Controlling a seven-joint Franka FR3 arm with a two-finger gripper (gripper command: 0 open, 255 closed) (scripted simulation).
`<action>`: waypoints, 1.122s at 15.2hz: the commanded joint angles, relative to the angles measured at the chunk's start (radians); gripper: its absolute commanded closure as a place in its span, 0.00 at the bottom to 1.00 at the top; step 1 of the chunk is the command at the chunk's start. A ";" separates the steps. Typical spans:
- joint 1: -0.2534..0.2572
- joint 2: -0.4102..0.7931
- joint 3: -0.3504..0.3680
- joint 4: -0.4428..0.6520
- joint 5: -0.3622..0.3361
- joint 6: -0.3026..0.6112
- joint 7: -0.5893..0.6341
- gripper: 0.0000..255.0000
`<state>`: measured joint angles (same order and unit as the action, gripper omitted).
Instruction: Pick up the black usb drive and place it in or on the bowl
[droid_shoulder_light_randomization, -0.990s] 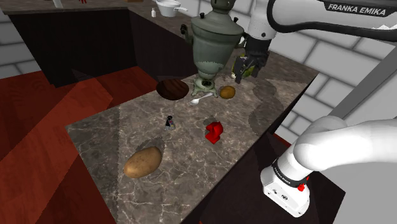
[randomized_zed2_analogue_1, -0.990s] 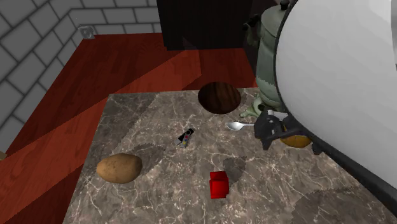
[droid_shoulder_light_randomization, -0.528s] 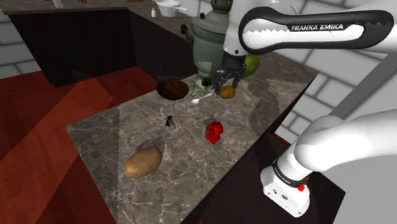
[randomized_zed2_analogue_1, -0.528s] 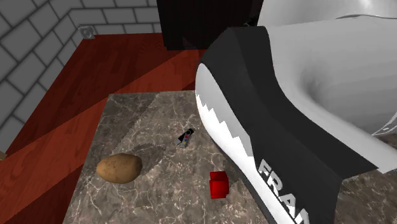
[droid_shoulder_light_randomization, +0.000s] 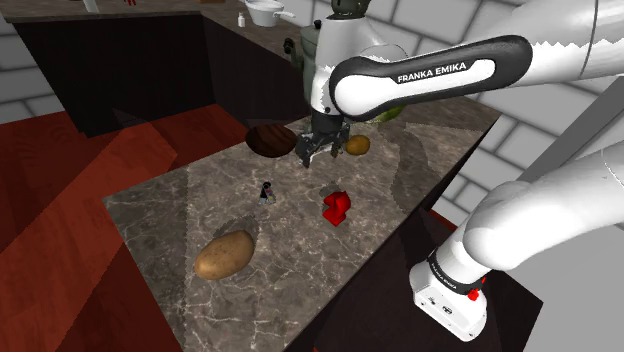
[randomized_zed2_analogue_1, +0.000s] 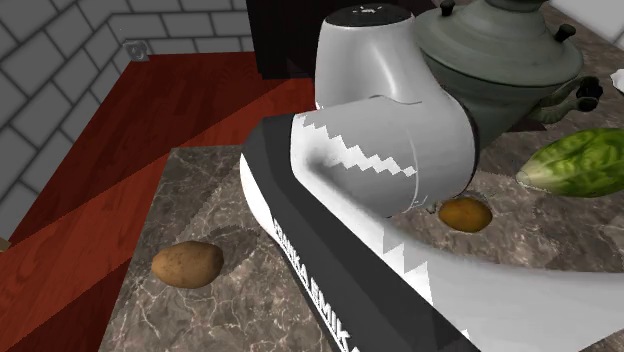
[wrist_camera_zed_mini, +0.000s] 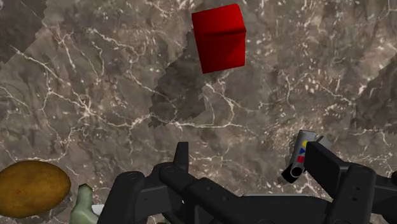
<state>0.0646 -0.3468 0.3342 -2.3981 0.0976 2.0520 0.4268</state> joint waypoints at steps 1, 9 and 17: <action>0.002 0.075 0.030 0.025 -0.011 0.055 0.040 0.00; 0.020 0.379 0.114 0.161 -0.136 0.219 0.223 0.00; 0.060 0.561 0.110 0.237 -0.248 0.311 0.331 0.00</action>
<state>0.1215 0.2006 0.4466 -2.1627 -0.1407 2.3512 0.7504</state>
